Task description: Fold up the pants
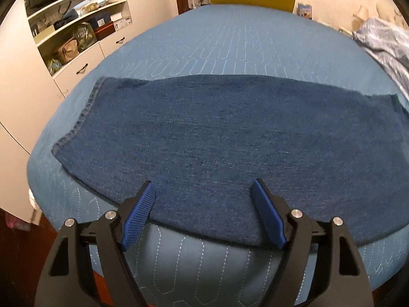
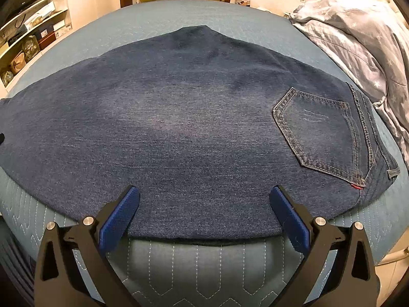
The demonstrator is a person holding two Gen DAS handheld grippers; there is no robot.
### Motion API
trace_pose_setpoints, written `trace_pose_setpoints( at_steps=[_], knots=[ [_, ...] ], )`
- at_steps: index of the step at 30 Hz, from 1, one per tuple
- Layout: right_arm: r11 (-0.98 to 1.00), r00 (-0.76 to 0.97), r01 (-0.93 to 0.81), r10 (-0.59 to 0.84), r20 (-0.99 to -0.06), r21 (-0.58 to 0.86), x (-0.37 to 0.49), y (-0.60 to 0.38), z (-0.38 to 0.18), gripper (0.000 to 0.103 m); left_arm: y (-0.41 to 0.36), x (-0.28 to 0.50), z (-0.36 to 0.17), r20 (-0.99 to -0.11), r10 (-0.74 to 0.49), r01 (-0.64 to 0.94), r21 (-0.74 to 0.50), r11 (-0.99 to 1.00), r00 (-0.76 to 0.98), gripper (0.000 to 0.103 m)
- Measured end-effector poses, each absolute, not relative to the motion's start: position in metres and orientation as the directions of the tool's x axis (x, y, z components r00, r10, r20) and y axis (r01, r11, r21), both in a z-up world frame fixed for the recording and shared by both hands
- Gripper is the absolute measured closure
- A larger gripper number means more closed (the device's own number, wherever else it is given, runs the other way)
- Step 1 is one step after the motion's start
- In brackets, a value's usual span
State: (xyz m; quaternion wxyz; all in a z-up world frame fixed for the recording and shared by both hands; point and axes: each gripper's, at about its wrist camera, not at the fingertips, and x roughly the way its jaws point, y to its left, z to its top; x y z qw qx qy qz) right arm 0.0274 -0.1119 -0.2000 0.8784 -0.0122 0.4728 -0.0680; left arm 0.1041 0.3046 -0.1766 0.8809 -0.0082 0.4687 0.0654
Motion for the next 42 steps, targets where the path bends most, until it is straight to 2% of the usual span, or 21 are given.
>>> trace_pose_setpoints(
  at_steps=[4,6,10,11,14,19,23,26,27,28,29,30,32,36,39,42],
  knots=[
    [0.99,0.542,0.095,-0.142,-0.828,-0.107,0.027,-0.11,-0.193,0.005,0.307,0.104,-0.179,-0.823,0.113,-0.123,0.053,0.991,0.557,0.021],
    [0.987,0.592,0.065,-0.155,-0.791,-0.145,0.027,-0.099,-0.175,0.005,0.305,0.103,-0.181,-0.818,0.119,-0.124,0.058,0.991,0.563,0.021],
    [0.992,0.647,-0.105,0.012,-0.762,-0.073,0.052,-0.056,-0.137,0.005,0.302,0.098,-0.183,-0.803,0.129,-0.141,0.058,0.988,0.581,0.021],
    [0.99,0.64,-0.133,0.049,-0.767,-0.048,0.064,-0.045,-0.133,0.009,0.302,0.097,-0.183,-0.8,0.131,-0.144,0.056,0.988,0.586,0.021],
    [0.972,0.597,-0.236,0.16,-0.786,0.019,0.114,0.001,-0.131,0.028,0.301,0.093,-0.184,-0.791,0.124,-0.143,0.047,0.989,0.598,0.021],
    [0.926,0.523,-0.376,0.242,-0.817,0.034,0.184,0.075,-0.152,0.038,0.302,0.089,-0.187,-0.775,0.111,-0.133,0.035,0.99,0.622,0.021],
    [0.932,0.492,-0.358,0.134,-0.86,-0.06,0.22,0.093,-0.185,0.041,0.305,0.085,-0.186,-0.762,0.09,-0.104,0.03,0.994,0.641,0.021],
    [0.931,0.523,-0.353,0.111,-0.845,-0.096,0.218,0.098,-0.189,0.04,0.315,0.082,-0.181,-0.76,0.109,-0.115,0.045,0.992,0.641,0.02],
    [0.93,0.527,-0.352,0.105,-0.843,-0.104,0.218,0.099,-0.19,0.04,0.321,0.082,-0.179,-0.759,0.138,-0.145,0.058,0.988,0.636,0.022],
    [0.931,0.531,-0.348,0.102,-0.841,-0.107,0.219,0.098,-0.192,0.039,0.326,0.084,-0.173,-0.753,0.159,-0.166,0.067,0.984,0.639,0.028],
    [0.935,0.538,-0.341,0.105,-0.836,-0.102,0.219,0.098,-0.193,0.038,0.328,0.088,-0.165,-0.742,0.142,-0.153,0.053,0.987,0.655,0.033],
    [0.937,0.545,-0.334,0.107,-0.831,-0.099,0.216,0.098,-0.196,0.038,0.328,0.095,-0.153,-0.723,0.114,-0.127,0.036,0.991,0.681,0.033],
    [0.942,0.564,-0.318,0.095,-0.82,-0.109,0.213,0.101,-0.2,0.038,0.321,0.112,-0.141,-0.718,0.064,-0.081,0.01,0.997,0.693,0.044],
    [0.95,0.57,-0.293,0.082,-0.817,-0.11,0.209,0.101,-0.201,0.036,0.282,0.169,-0.14,-0.768,-0.083,0.108,-0.018,0.994,0.635,0.051],
    [0.951,0.557,-0.289,0.076,-0.827,-0.107,0.212,0.1,-0.2,0.036,0.272,0.214,-0.166,-0.854,-0.055,0.164,0.036,0.986,0.518,0.051],
    [0.953,0.538,-0.283,0.067,-0.84,-0.106,0.217,0.104,-0.199,0.036,0.295,0.231,-0.169,-0.853,-0.067,0.14,0.007,0.99,0.517,0.048]
  ],
)
